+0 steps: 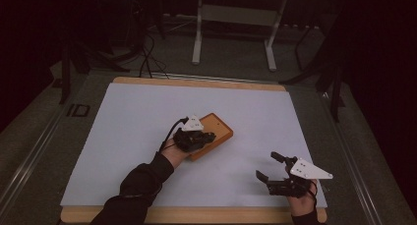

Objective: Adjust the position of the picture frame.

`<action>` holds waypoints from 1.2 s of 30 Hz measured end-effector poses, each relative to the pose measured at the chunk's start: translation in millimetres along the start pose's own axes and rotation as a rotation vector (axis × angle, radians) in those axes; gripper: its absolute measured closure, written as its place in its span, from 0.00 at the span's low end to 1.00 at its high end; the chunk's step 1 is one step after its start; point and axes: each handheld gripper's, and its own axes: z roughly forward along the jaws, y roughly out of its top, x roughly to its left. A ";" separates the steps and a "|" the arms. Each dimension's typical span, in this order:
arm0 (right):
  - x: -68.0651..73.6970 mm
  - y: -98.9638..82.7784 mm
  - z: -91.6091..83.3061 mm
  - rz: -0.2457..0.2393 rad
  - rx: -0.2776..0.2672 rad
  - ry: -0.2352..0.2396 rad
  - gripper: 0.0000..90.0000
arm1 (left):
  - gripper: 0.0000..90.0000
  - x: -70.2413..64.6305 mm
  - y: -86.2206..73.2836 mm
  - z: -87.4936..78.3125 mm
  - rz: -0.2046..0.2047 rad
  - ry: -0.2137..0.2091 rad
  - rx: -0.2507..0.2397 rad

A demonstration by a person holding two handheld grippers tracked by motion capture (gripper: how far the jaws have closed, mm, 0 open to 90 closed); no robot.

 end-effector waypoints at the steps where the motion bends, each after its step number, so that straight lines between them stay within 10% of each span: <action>1: 0.2 0.2 -0.3 -0.004 -0.001 -0.011 0.14 | 0.94 -0.6 -1.4 2.5 0.001 0.000 0.007; 36: 0.5 -1.1 2.6 0.009 0.015 0.023 0.14 | 0.91 -15.7 -23.6 34.7 0.043 -0.053 0.119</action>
